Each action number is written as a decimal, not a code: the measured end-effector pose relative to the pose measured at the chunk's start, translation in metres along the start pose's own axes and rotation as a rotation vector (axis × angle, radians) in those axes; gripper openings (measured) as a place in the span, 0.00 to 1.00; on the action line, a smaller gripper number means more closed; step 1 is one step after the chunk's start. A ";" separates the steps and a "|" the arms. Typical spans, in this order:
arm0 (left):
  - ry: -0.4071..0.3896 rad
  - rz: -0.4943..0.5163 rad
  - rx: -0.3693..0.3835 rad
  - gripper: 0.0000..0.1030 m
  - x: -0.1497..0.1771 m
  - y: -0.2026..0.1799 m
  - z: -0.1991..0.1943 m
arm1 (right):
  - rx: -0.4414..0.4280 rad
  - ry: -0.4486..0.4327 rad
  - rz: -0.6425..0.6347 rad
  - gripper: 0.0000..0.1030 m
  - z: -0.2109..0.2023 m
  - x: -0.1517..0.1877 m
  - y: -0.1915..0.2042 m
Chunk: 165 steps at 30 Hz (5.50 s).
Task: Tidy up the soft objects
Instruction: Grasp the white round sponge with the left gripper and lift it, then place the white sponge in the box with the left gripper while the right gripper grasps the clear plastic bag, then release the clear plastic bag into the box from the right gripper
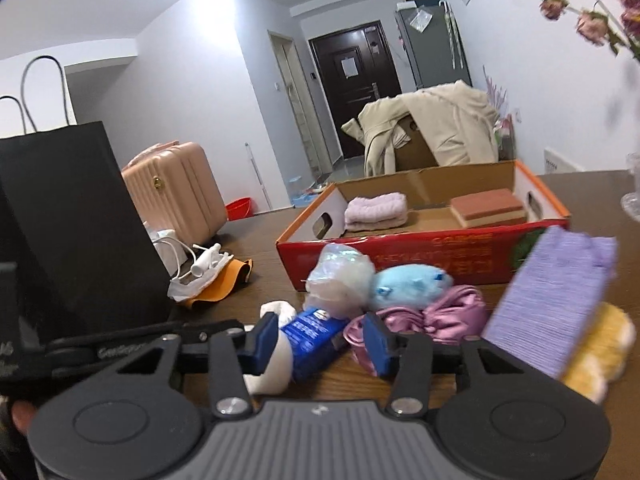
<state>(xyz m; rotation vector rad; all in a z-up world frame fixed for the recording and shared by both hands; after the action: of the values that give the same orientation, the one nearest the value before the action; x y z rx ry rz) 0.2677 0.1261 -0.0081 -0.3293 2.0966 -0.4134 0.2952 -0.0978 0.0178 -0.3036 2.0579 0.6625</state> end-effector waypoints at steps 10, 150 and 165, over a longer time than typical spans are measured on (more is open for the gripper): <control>0.119 -0.227 0.181 0.16 0.009 0.030 0.022 | -0.166 0.153 0.126 0.37 0.055 0.032 0.008; 0.000 0.180 -0.048 0.95 -0.116 -0.034 0.111 | 0.172 0.026 -0.029 0.63 0.200 -0.166 -0.131; -0.153 0.328 0.084 0.99 -0.013 -0.097 -0.051 | 0.221 -0.100 -0.149 0.86 -0.065 -0.073 -0.052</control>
<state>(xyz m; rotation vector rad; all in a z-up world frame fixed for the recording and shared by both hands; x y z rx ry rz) 0.2383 0.0510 0.0673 0.0330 1.9323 -0.2698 0.3126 -0.1806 0.0889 -0.2859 1.9694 0.3492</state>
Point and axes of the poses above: each gripper's, at about its wrist camera, not at the fingertips, and z roughly the way its jaws point, y to its left, x to its underside, the point moved 4 cm from there along z, roughly the way its jaws point, and after that the axes turned 1 degree about -y, right-handed, at the moved point
